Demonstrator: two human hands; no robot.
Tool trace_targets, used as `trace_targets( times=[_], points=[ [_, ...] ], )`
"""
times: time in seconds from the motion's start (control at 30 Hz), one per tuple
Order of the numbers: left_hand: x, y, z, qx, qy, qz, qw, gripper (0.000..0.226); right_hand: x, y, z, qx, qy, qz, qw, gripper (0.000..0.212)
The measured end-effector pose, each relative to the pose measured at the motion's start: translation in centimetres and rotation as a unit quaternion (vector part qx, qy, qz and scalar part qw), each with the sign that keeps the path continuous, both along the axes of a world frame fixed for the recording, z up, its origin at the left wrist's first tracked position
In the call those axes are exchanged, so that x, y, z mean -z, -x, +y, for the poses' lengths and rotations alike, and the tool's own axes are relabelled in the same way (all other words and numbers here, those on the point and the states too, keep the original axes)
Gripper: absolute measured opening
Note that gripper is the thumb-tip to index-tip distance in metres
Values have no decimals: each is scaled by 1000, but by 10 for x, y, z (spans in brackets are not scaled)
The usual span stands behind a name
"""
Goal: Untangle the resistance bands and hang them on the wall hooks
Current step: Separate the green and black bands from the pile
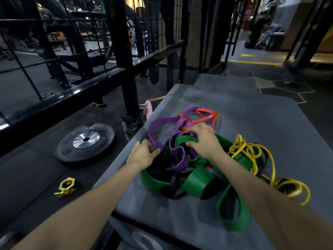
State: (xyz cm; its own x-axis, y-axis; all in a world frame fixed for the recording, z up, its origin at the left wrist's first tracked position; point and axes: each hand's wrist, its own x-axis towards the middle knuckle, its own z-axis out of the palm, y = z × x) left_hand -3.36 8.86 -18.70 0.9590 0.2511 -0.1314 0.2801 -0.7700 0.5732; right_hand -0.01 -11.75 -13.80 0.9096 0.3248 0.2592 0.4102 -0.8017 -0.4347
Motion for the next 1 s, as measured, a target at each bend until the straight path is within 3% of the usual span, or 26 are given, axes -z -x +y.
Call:
trace_targets(
  times=[0.1, 0.17, 0.23, 0.3, 0.4, 0.47, 0.53, 0.63, 0.73, 0.93, 1.0],
  points=[
    [-1, 24, -10, -9, -66, -171, 983, 28, -1, 16, 7, -136, 26, -6, 990, 29],
    [0, 48, -19, 38, -98, -238, 966, 29, 6, 27, 13, -194, 98, 15, 976, 29],
    [2, 68, -27, 104, -131, -212, 963, 47, 13, 32, 15, -197, 160, 32, 967, 34],
    [5, 80, -36, 163, -195, -134, 958, 69, 14, 36, 12, -178, 169, 54, 968, 38],
    [11, 87, -43, 174, -248, -91, 949, 63, 9, 44, 6, -166, 167, 77, 969, 44],
    [10, 86, -47, 160, -204, -131, 957, 42, 6, 51, 4, -167, 167, 77, 969, 47],
    [6, 85, -42, 123, -100, -186, 970, 32, 6, 57, 2, -169, 178, 82, 966, 50],
    [-7, 79, -4, -44, 95, -223, 969, 27, 3, 59, -3, -144, 213, 84, 963, 51],
    [-14, 82, 34, -164, 166, -180, 956, 23, 0, 57, -4, -102, 208, 65, 971, 42],
    [-15, 88, 29, -93, 253, -152, 951, 8, 3, 72, 38, -148, 195, 30, 969, 50],
    [-11, 85, 34, -106, 278, -153, 942, 12, 10, 78, 53, -160, 244, 22, 956, 57]
  ],
)
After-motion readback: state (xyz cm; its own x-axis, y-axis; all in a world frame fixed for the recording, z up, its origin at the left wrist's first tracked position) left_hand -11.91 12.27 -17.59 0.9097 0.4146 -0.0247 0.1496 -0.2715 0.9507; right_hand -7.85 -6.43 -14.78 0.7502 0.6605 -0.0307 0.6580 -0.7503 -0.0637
